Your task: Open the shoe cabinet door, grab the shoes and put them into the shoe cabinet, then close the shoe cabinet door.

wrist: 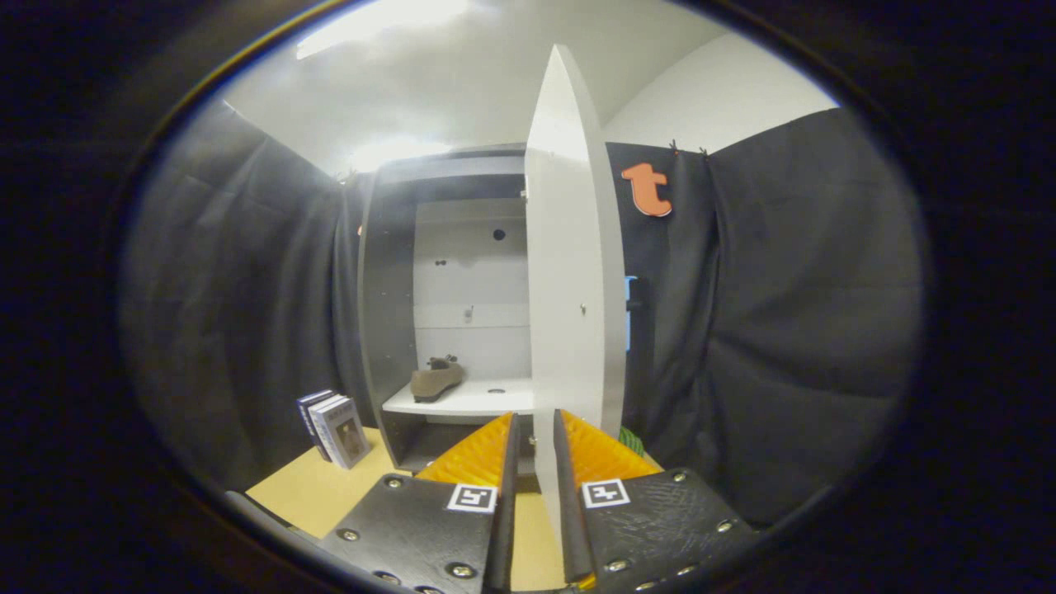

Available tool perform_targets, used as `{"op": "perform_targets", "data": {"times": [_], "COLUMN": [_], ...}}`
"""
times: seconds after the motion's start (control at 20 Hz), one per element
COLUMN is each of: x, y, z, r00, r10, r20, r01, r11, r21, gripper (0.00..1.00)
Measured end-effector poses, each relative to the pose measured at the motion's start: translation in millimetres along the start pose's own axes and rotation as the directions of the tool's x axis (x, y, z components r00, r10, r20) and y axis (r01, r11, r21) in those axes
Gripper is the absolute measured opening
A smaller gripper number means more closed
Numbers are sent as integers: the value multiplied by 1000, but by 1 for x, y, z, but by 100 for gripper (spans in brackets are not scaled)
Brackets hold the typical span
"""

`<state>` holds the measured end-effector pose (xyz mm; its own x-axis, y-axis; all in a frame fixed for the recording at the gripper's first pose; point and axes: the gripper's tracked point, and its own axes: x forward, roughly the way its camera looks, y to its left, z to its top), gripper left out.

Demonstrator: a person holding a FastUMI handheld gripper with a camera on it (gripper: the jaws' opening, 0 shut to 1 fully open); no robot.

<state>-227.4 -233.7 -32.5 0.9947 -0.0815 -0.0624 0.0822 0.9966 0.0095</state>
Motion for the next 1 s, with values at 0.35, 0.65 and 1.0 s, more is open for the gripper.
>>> {"op": "perform_targets", "data": {"times": [0.35, 0.65, 1.0], "x": [28, 56, 78], "y": [54, 104, 151], "z": [-94, -205, -337], "r00": [980, 924, 825], "r10": [116, 190, 205], "r20": [-163, -333, -527], "r01": [-107, -181, -221], "r11": [992, 982, 975], "r21": [61, 55, 34], "gripper": [23, 31, 38]}}
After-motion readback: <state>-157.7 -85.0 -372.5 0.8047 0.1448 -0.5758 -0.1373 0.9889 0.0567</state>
